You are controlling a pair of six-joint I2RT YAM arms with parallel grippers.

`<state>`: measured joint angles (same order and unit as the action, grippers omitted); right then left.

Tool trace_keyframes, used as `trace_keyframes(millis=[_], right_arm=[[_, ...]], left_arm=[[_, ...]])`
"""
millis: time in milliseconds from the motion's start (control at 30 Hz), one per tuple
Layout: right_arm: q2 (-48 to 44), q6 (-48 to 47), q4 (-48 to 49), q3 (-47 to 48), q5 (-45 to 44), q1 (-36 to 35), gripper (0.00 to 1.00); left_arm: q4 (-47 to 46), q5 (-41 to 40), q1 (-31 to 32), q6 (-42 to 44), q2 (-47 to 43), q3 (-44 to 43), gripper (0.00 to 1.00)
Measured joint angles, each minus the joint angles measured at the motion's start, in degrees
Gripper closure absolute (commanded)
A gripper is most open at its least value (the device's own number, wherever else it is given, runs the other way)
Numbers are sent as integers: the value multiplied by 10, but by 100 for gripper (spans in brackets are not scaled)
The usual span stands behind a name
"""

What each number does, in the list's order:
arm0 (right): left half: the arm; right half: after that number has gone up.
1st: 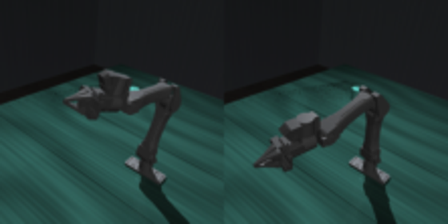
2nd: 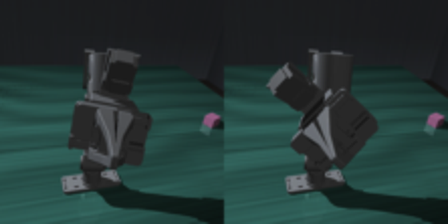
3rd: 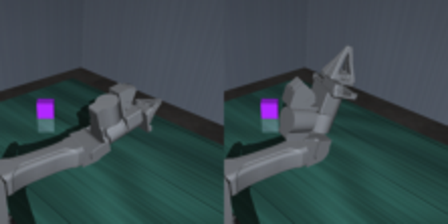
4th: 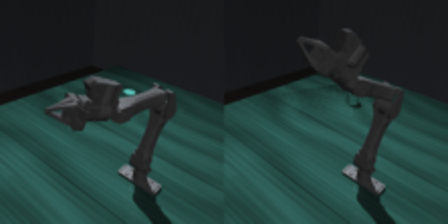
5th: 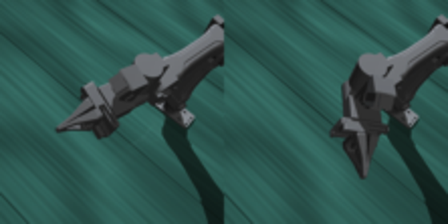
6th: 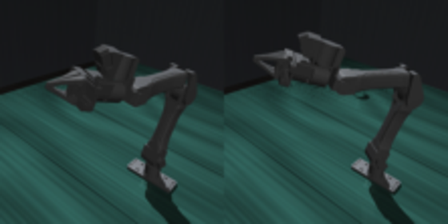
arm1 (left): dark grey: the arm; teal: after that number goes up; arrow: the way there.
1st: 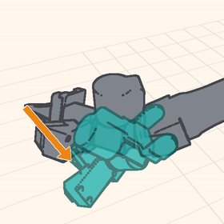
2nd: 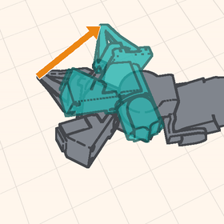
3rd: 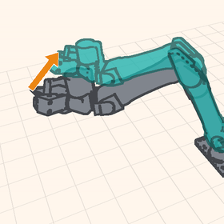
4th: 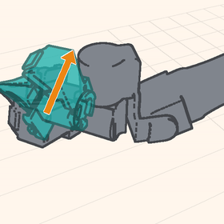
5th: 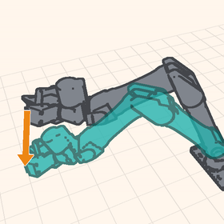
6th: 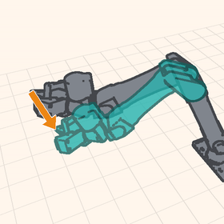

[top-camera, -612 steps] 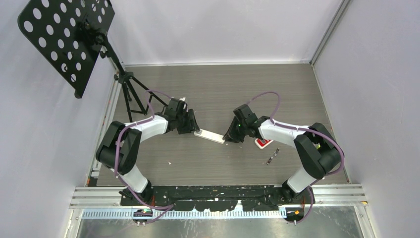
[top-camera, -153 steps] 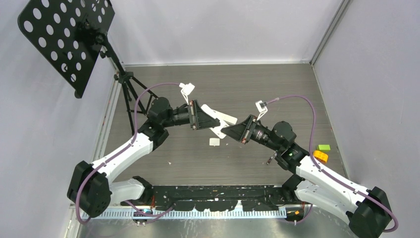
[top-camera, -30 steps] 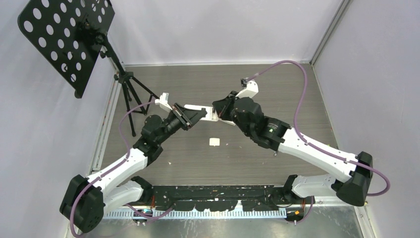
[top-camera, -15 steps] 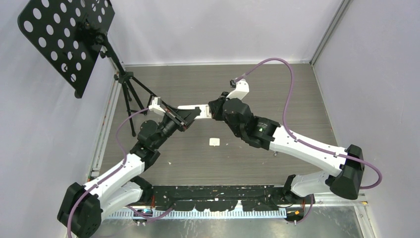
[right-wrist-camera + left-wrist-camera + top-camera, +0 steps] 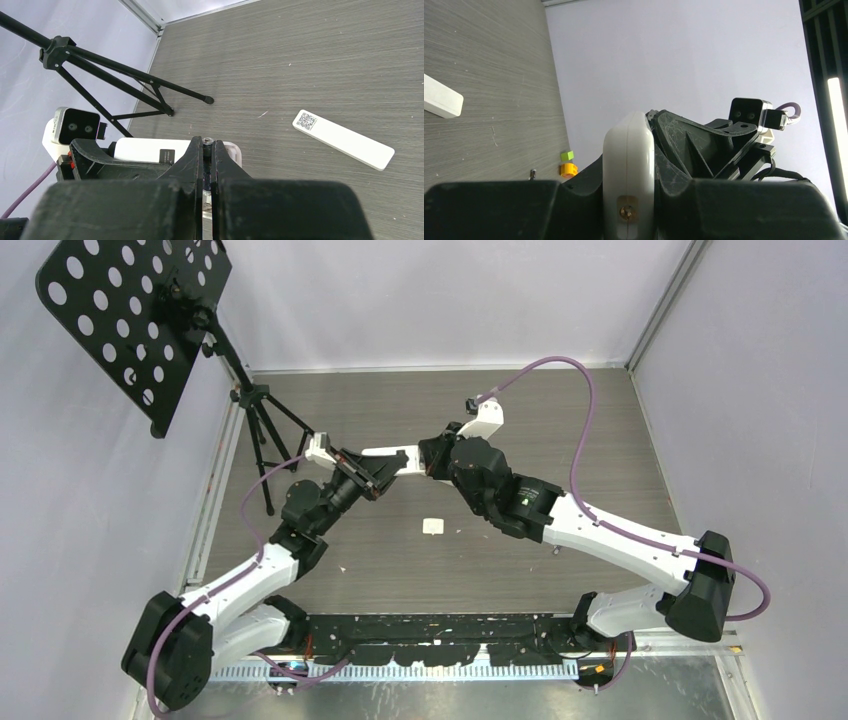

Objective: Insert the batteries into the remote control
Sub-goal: Load the battery into the remote control.

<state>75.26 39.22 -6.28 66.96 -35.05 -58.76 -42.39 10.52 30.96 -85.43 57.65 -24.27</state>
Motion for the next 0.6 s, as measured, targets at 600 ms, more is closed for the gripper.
trace_keyframes(millis=[600], right_arm=[[-4, 4, -26, -4, 42, 5, 80]], left_arm=[[-72, 18, -2, -28, 43, 13, 100]])
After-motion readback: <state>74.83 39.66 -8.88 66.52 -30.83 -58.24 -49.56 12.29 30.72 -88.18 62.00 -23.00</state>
